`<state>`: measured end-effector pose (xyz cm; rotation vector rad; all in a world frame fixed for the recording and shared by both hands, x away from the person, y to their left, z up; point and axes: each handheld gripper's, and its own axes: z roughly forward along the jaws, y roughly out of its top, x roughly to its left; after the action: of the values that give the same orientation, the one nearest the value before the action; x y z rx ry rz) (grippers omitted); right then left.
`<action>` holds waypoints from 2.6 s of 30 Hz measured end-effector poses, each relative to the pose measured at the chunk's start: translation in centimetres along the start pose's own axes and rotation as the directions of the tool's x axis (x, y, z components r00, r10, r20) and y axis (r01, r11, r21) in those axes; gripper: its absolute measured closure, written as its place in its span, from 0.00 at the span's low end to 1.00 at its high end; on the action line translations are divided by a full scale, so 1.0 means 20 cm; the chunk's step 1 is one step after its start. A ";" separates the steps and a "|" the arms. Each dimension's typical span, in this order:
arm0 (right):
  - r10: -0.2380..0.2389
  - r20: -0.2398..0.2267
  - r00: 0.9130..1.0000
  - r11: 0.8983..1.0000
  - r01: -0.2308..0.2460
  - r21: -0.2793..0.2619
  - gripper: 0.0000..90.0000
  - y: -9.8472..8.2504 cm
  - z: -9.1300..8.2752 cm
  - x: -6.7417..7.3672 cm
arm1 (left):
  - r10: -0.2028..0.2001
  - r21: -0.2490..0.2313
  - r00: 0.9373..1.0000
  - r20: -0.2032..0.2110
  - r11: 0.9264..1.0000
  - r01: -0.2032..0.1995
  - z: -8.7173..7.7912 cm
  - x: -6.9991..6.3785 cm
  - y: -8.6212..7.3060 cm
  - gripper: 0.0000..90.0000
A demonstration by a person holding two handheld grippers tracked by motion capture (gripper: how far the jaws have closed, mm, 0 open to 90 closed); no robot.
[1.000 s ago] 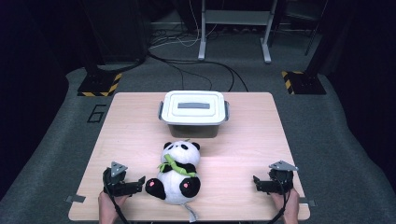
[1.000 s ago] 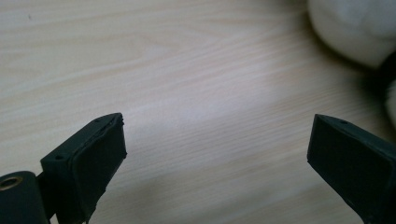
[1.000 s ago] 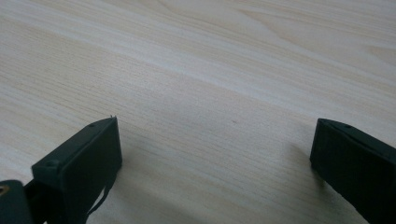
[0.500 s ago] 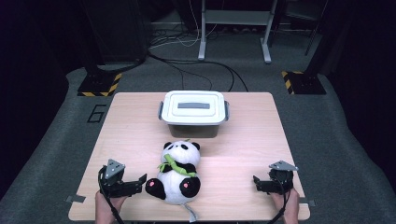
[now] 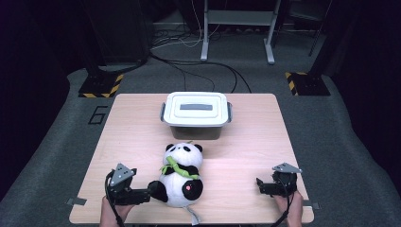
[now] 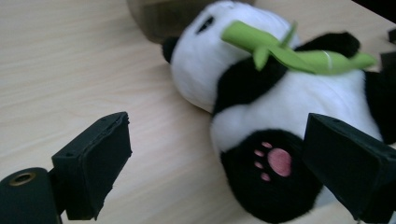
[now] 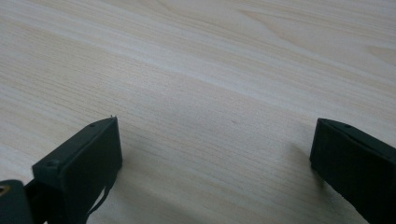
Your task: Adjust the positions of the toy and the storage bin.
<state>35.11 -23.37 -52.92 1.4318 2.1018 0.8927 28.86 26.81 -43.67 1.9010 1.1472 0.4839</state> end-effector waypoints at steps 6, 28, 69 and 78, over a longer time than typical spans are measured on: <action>-0.001 0.000 1.000 1.000 0.001 0.001 0.01 0.00 0.00 0.00 | -0.013 0.063 0.998 0.066 0.998 0.008 0.06 -0.04 -0.08 0.17; 0.001 0.001 1.000 1.000 -0.001 0.000 0.01 0.00 0.00 0.00 | -0.003 0.061 0.993 0.120 0.998 -0.004 0.03 0.02 -0.13 0.70; 0.006 0.008 1.000 1.000 -0.006 -0.001 0.01 0.00 0.00 0.00 | -0.056 0.006 0.971 -0.234 0.998 0.059 -0.09 0.33 -0.17 0.71; 0.006 0.008 1.000 1.000 -0.006 -0.001 0.01 0.00 0.00 0.00 | -0.069 0.002 0.946 -0.315 0.997 0.074 -0.06 0.42 -0.13 0.71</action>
<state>35.20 -23.39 -52.91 1.4403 2.0920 0.8885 30.86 35.12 -45.80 1.8287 1.4226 0.7618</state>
